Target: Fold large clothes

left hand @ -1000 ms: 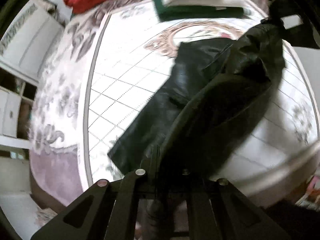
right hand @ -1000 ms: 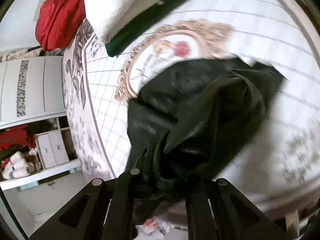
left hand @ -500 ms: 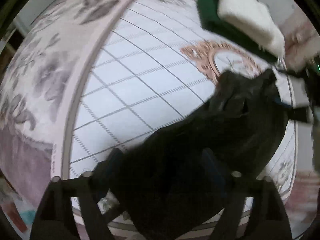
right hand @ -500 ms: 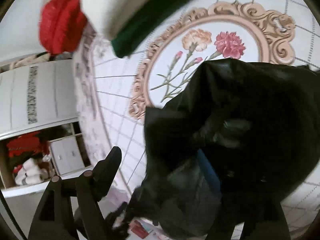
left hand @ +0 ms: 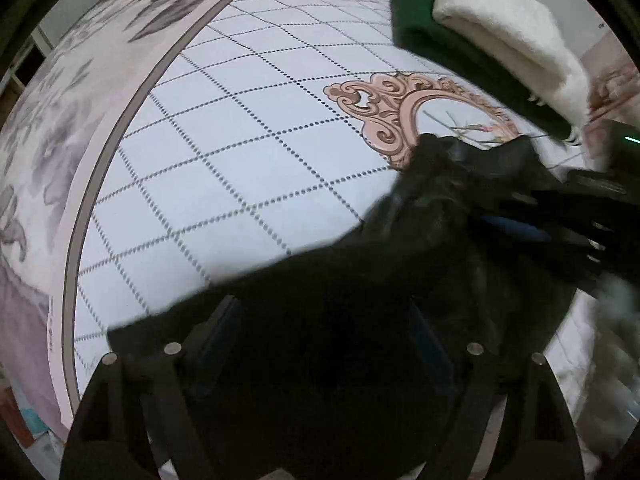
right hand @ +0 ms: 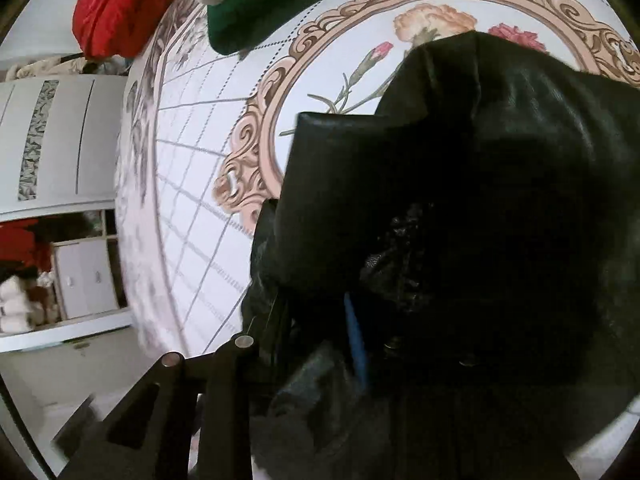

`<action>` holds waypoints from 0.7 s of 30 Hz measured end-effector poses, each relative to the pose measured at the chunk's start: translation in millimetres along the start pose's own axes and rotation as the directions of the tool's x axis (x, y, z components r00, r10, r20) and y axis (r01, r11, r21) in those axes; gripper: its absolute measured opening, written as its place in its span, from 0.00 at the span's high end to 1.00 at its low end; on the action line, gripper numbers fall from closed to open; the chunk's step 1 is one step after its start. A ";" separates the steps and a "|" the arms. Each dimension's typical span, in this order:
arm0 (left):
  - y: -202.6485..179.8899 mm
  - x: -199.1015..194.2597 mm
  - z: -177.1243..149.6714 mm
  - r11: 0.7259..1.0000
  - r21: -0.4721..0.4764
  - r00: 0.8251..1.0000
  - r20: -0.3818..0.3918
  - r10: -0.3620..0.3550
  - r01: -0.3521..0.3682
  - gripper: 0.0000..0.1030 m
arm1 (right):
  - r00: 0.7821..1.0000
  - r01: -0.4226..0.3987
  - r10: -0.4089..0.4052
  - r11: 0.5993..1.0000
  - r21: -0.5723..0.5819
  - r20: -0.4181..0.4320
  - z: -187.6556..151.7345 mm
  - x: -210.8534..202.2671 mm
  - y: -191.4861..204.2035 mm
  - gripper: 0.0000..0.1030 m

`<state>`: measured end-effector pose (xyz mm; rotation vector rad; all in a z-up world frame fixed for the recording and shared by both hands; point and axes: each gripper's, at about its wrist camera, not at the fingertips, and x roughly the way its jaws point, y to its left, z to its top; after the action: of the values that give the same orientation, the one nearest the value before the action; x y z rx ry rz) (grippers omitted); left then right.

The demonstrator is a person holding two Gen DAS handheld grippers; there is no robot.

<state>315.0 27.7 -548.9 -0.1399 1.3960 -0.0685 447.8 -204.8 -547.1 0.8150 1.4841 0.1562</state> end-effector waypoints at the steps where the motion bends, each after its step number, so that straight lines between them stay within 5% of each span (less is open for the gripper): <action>1: -1.1 11.7 3.8 1.000 0.001 0.999 -0.013 0.030 -0.030 0.17 | 1.000 -0.006 0.006 1.000 0.020 0.003 -5.3 -15.1 -5.7 0.71; 3: 5.6 32.7 8.6 0.998 -0.019 0.998 -0.041 0.055 -0.056 0.00 | 0.999 0.025 -0.027 0.999 0.033 0.045 -15.9 -48.3 -20.1 0.66; 8: 15.5 45.1 9.2 1.000 -0.026 0.999 -0.050 0.016 -0.017 0.00 | 0.964 0.202 -0.219 0.972 0.118 0.149 -30.3 -109.3 -74.7 0.48; 9: 13.5 41.5 8.5 1.000 -0.014 0.999 -0.046 0.027 -0.028 0.00 | 0.957 0.212 -0.236 0.966 0.150 0.170 -30.6 -116.6 -91.0 0.36; 10: 12.6 38.8 8.3 0.999 -0.012 0.998 -0.045 0.032 -0.032 0.00 | 0.957 0.198 -0.228 0.965 0.170 0.179 -27.3 -117.7 -103.6 0.26; 16: 7.8 11.0 7.7 0.996 -0.081 0.999 -0.021 -0.045 0.043 0.00 | 0.980 -0.079 0.026 0.960 0.268 0.195 0.8 -71.9 -174.4 0.17; 17: 3.8 7.1 6.8 0.996 -0.079 0.999 -0.010 -0.051 0.050 0.00 | 0.969 -0.128 0.062 0.954 0.273 0.240 1.9 -72.6 -178.2 0.19; 19: -9.8 0.4 5.9 0.998 -0.046 0.999 0.035 -0.041 0.043 0.00 | 0.961 -0.144 0.064 0.947 0.287 0.270 -1.5 -76.8 -180.6 0.75; 21: -20.2 -2.1 3.8 1.000 -0.011 0.997 0.068 -0.025 0.026 0.00 | 0.946 -0.201 0.089 0.915 0.351 0.312 -17.4 -86.4 -191.7 0.81</action>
<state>319.1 8.1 -543.4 -0.1691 1.3270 -0.0759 347.6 -386.9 -583.0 1.2101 1.1861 -0.1420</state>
